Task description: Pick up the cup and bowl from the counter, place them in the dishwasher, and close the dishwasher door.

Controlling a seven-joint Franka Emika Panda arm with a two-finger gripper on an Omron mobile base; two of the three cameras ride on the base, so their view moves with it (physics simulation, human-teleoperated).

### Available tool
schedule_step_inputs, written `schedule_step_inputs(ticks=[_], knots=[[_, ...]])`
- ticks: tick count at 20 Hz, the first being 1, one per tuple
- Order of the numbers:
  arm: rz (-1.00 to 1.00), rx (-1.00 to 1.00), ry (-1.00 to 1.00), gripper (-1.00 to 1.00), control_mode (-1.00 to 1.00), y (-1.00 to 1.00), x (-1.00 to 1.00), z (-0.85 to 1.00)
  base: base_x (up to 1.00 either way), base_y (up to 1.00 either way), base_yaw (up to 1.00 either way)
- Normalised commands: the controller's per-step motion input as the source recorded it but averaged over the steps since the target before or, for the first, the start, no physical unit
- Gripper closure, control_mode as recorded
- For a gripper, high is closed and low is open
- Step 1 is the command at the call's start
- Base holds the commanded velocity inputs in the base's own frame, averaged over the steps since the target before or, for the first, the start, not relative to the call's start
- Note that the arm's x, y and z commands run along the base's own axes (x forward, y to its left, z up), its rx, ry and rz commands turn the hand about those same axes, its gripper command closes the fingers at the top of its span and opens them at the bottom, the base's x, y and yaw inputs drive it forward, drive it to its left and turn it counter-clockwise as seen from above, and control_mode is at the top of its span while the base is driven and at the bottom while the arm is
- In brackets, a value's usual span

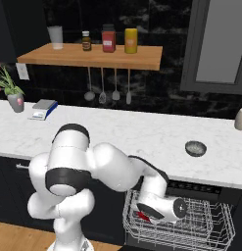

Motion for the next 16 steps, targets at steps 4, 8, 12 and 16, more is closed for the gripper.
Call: schedule_step_inputs(ticks=[4, 8, 12, 16], knots=[[0.00, 0.00, 0.00, -1.00, -1.00, 0.25, 0.00, -0.18, 0.00, 0.00, 0.00], [0.00, 0.00, 0.00, -1.00, -1.00, 0.13, 0.00, -0.05, 0.00, 0.00, 0.00], [-0.04, -0.01, 0.00, -1.00, -1.00, 0.01, 0.00, 0.00, 0.00, 0.00, 0.00], [-0.13, -0.31, 0.00, -1.00, -1.00, 0.03, 0.19, -0.19, 0.00, 0.00, 0.00]])
